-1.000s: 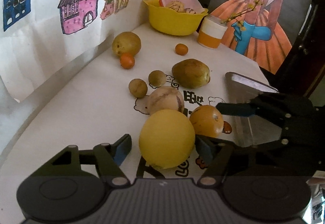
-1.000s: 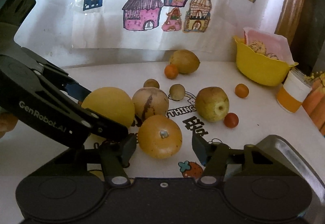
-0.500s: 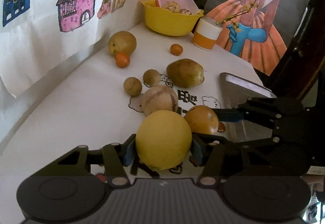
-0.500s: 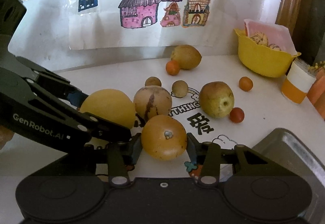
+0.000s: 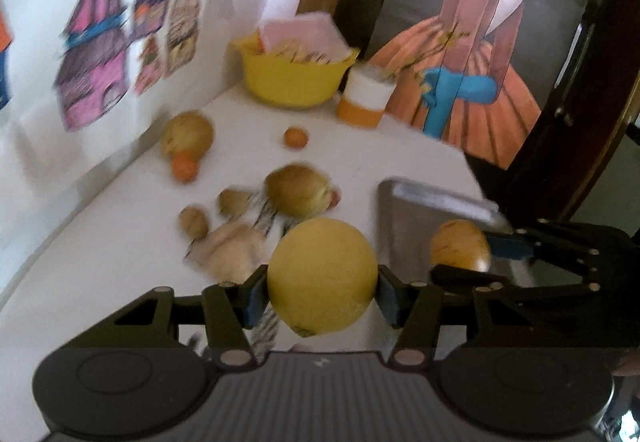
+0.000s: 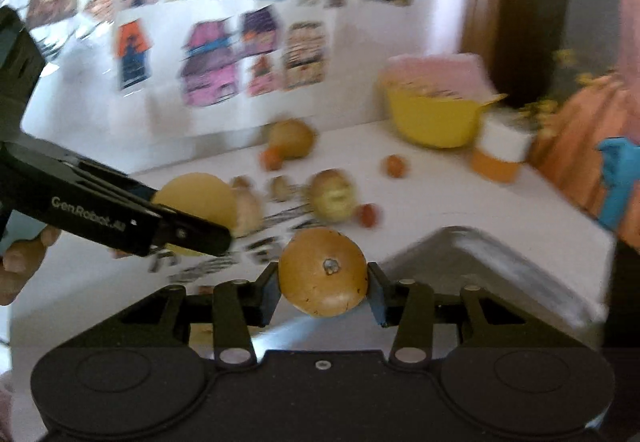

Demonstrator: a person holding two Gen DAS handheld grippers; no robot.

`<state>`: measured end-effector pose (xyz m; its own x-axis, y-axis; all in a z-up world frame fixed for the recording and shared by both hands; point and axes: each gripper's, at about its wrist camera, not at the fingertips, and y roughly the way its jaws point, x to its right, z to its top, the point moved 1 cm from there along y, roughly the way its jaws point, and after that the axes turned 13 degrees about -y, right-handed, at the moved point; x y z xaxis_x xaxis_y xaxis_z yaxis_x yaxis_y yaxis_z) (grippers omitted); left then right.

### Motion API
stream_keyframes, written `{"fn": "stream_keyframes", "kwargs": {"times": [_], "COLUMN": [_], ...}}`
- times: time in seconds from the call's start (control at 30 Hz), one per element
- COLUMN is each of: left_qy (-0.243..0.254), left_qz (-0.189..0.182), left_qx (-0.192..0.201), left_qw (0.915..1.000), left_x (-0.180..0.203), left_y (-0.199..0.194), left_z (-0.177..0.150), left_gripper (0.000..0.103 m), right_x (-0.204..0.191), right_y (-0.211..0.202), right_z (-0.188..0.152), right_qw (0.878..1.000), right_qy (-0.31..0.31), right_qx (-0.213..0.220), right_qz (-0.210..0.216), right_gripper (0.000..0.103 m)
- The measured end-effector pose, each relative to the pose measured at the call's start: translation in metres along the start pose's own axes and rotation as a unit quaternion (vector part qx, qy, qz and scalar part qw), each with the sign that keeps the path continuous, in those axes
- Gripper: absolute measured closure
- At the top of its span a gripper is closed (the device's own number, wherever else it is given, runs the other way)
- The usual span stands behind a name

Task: Organize fruits
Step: 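Carry the lemon with the left tool while the right tool carries the orange to the tray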

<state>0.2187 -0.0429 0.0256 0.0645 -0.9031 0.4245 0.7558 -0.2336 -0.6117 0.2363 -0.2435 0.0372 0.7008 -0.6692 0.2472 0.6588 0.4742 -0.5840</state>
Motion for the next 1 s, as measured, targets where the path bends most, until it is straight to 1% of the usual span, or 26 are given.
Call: {"fn": "stream_keyframes", "kwargs": {"times": [0.13, 0.2, 0.33, 0.43, 0.67, 0.87, 1.0], "left_qy": [0.015, 0.020, 0.025, 0.038, 0.054, 0.064, 0.065], "left_qz": [-0.024, -0.028, -0.037, -0.036, -0.028, -0.015, -0.013], "left_qx": [0.018, 0.014, -0.002, -0.012, -0.034, -0.044, -0.051], "left_qw": [0.9994, 0.9993, 0.9990, 0.9985, 0.9976, 0.9968, 0.9965], "left_x": [0.034, 0.050, 0.075, 0.088, 0.098, 0.099, 0.100], "left_y": [0.021, 0.036, 0.069, 0.090, 0.116, 0.124, 0.128], "left_z": [0.002, 0.004, 0.005, 0.000, -0.008, -0.011, -0.012], "left_gripper": [0.044, 0.044, 0.044, 0.044, 0.044, 0.044, 0.044], "right_x": [0.043, 0.062, 0.093, 0.108, 0.123, 0.122, 0.123], "right_y": [-0.011, -0.007, 0.006, 0.018, 0.041, 0.052, 0.054], "right_z": [-0.007, -0.014, -0.028, -0.039, -0.061, -0.066, -0.066], "right_qw": [0.999, 0.998, 0.997, 0.996, 0.996, 0.996, 0.996], "right_qy": [0.016, 0.021, 0.036, 0.037, 0.051, 0.055, 0.053], "right_qx": [-0.003, -0.007, -0.017, -0.025, -0.042, -0.047, -0.047], "right_qz": [-0.044, -0.060, -0.071, -0.071, -0.059, -0.050, -0.048], "right_gripper": [0.056, 0.056, 0.056, 0.056, 0.056, 0.056, 0.056]}}
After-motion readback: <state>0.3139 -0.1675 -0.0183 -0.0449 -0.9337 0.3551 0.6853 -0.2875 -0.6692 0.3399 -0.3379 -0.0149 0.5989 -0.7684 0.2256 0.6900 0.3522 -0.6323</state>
